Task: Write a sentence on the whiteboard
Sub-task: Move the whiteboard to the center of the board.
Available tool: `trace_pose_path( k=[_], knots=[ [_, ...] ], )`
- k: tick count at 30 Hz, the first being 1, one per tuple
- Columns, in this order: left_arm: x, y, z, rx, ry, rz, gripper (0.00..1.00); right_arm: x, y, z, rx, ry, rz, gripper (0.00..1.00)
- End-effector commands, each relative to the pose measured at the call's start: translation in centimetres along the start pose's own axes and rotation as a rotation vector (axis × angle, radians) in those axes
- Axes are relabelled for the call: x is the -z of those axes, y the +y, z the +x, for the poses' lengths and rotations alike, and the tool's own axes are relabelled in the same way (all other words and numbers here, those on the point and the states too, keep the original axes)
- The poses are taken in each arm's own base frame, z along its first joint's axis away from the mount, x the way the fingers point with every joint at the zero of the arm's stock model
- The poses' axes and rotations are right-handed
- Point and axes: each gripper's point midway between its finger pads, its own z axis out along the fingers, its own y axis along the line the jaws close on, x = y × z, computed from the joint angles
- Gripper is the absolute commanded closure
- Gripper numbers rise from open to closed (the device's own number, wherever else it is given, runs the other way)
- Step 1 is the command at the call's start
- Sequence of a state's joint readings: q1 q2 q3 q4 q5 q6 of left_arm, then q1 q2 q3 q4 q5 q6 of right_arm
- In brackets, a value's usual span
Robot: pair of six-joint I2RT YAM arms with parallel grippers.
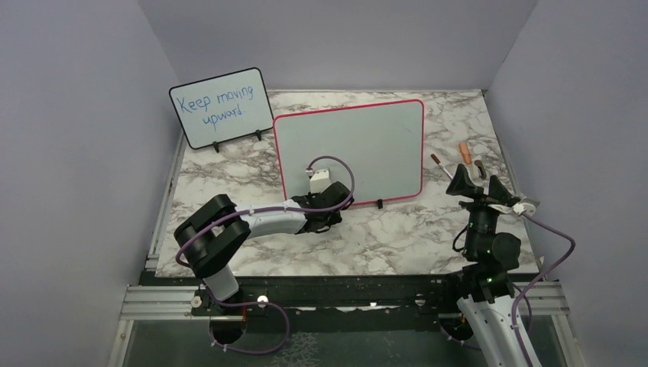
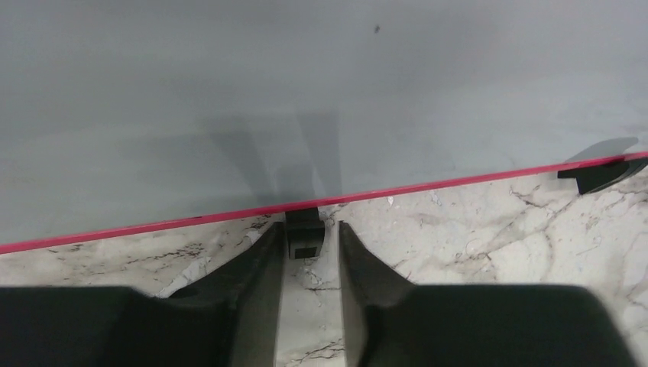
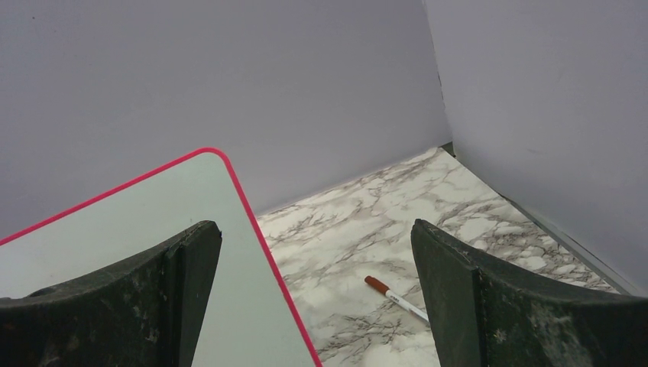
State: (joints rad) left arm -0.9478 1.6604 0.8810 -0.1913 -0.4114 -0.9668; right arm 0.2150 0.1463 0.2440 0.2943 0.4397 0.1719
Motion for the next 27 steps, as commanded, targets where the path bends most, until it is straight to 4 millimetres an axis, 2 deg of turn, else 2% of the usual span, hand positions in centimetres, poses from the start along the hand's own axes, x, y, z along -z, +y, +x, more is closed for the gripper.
trace_pose_path(
  k=[1,9,12,15,18,22,24,27],
  knots=[
    [1.4,-1.1,0.0,0.027,0.013,0.048,0.58,-0.2,0.3,-0.7,0.008,-0.003,-0.007,0.00],
    [4.6,-2.4,-1.9,0.000,-0.008,0.136,0.30,-0.5,1.0,-0.6,0.028,0.022,-0.034,0.00],
    [6.4,-2.6,-3.6,-0.081,-0.040,0.153,0.18,-0.6,1.0,-0.3,0.038,0.047,-0.030,0.00],
    [8.4,-3.0,-6.1,-0.164,-0.085,0.174,0.07,-0.8,0.8,-0.2,0.050,0.070,-0.012,0.00],
    [10.3,-2.9,-9.0,-0.210,-0.138,0.200,0.03,-1.1,0.7,-0.2,0.067,0.103,0.009,0.00],
    [12.1,-1.5,-13.7,-0.228,-0.203,0.229,0.01,-1.7,0.4,0.4,0.073,0.207,0.069,0.00],
    [12.8,-0.7,-15.9,-0.229,-0.224,0.246,0.01,-1.8,-0.1,1.5,0.075,0.293,0.127,0.00],
    [13.8,0.4,-18.5,-0.247,-0.252,0.248,0.01,-2.0,-0.9,2.4,0.095,0.373,0.203,0.00]
  ],
)
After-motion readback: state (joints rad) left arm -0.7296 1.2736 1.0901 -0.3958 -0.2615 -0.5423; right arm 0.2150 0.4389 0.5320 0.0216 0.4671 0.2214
